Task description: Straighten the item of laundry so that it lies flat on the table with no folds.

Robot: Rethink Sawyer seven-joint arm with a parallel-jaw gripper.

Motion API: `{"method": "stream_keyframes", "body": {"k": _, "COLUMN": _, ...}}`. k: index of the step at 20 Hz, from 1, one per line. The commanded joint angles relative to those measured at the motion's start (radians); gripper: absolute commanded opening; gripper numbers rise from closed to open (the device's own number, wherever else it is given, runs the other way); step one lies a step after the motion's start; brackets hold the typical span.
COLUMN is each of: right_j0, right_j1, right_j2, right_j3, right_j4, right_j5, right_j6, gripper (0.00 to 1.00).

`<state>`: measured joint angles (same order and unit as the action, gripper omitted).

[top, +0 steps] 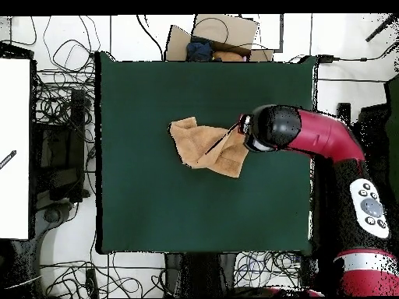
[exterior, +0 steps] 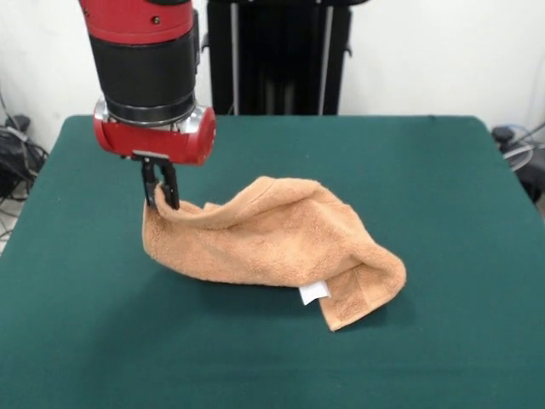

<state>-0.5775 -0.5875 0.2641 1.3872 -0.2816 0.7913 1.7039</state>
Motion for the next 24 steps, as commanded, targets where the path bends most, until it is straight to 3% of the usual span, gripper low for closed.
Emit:
{"method": "stream_keyframes", "body": {"k": 1, "right_j0": -0.011, "right_j1": 0.073, "right_j2": 0.111, "right_j3": -0.101, "right_j4": -0.076, "right_j5": 0.112, "right_j6": -0.267, "gripper": 0.0}}
{"method": "stream_keyframes", "body": {"k": 19, "right_j0": 0.016, "right_j1": 0.175, "right_j2": 0.151, "right_j3": -0.35, "right_j4": -0.069, "right_j5": 0.311, "right_j6": -0.342, "gripper": 0.0}}
{"method": "stream_keyframes", "body": {"k": 24, "right_j0": 0.043, "right_j1": 0.217, "right_j2": 0.143, "right_j3": -0.464, "right_j4": -0.068, "right_j5": 0.386, "right_j6": -0.369, "gripper": 0.0}}
